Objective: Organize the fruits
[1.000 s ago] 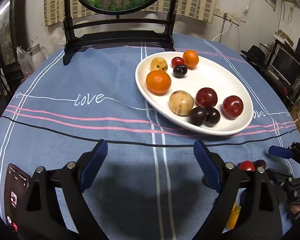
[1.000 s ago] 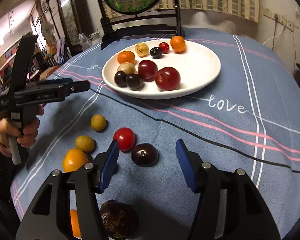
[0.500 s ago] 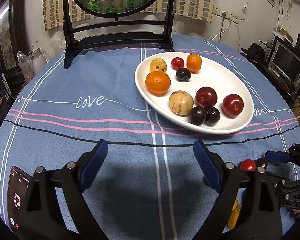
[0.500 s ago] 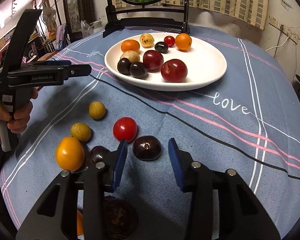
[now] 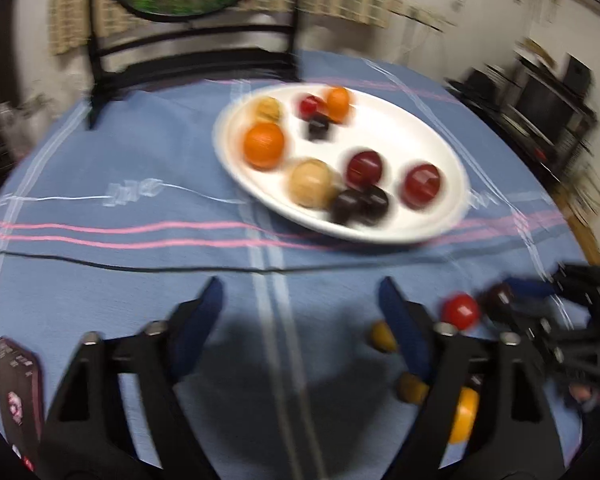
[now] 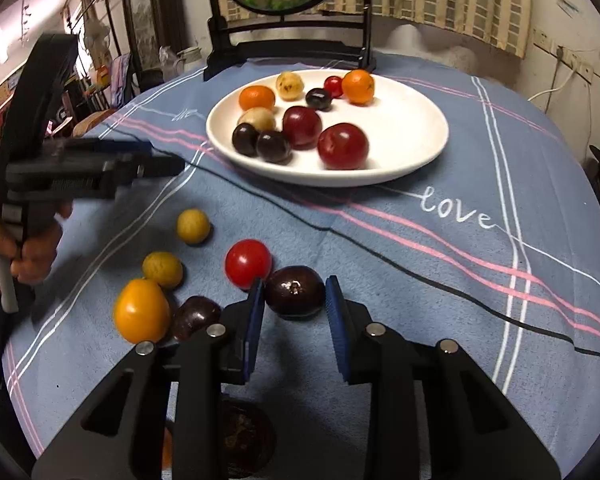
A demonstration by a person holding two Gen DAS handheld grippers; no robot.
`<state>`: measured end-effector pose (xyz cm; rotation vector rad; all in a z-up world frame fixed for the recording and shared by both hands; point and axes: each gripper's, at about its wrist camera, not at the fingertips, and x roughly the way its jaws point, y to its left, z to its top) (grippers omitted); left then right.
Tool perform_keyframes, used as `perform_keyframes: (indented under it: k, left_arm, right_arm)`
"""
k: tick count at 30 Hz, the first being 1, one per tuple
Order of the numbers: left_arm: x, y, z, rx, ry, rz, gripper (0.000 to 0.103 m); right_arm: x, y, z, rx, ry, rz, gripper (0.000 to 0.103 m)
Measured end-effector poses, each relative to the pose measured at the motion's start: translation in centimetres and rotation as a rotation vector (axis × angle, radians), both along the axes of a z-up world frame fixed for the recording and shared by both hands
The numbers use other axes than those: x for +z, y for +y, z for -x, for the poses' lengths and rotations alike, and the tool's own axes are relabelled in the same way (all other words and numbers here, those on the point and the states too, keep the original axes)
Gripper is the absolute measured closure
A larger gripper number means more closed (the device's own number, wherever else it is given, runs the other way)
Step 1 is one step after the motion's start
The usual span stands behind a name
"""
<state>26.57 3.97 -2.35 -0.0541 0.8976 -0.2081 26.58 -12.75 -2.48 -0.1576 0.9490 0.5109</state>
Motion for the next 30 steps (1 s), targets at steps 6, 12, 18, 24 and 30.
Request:
perform_keyframes:
  k: [6,12,18,24,30]
  left_arm:
    - [-0.8,-2.7,0.8,-0.168,0.051,0.034,0.061]
    - [-1.4,-4.4,1.5,-0.250,0.074,0.029,0.060]
    - [-2.2,-6.0,2.0,-0.303,0.090,-0.004,0.064]
    - [-2.0,-6.3,2.4,-0.322,0.077,-0.005,0.077]
    - [-1.4,-6.2,2.7,-0.321,0.051,-0.002,0.077]
  right_arm:
    - [0.1,-0.1,0.0,-0.007,0.003,-0.003,0.072]
    - [0.0,0.0,0.0,-0.009,0.003,0.003,0.072]
    - [-0.1,-0.2,0.0,-0.019,0.005,0.001,0.072]
    - [-0.1,-0.3,-0.1,-0.023,0.006,0.000,0.072]
    - [0.2,-0.5,-0.1,-0.029,-0.001,-0.010,0.072]
